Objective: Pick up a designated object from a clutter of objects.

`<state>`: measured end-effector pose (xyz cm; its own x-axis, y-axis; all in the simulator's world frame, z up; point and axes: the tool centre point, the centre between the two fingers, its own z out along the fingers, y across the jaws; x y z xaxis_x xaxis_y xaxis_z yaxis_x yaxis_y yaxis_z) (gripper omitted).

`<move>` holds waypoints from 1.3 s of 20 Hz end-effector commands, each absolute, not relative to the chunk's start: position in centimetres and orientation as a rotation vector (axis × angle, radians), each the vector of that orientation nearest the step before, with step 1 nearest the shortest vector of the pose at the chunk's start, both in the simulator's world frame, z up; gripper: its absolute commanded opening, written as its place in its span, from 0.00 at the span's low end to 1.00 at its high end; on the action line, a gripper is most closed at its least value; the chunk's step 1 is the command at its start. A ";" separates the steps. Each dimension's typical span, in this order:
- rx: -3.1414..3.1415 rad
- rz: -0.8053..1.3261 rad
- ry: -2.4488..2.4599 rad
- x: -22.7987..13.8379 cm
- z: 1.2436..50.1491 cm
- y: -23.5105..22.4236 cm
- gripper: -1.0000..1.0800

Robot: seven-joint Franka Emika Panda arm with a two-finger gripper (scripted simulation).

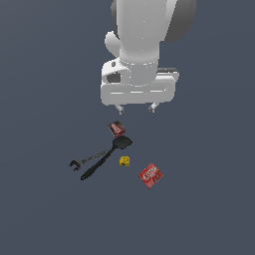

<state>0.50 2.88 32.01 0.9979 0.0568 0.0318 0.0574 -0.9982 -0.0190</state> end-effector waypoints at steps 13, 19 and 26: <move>-3.105 -0.072 -0.033 1.8 32.5 2.1 0.96; -3.106 -0.070 -0.058 1.6 31.5 1.9 0.96; -3.107 -0.065 -0.144 0.8 28.1 0.7 0.96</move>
<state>1.00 1.03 29.00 0.9960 0.0779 0.0443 0.0792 -0.9964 -0.0298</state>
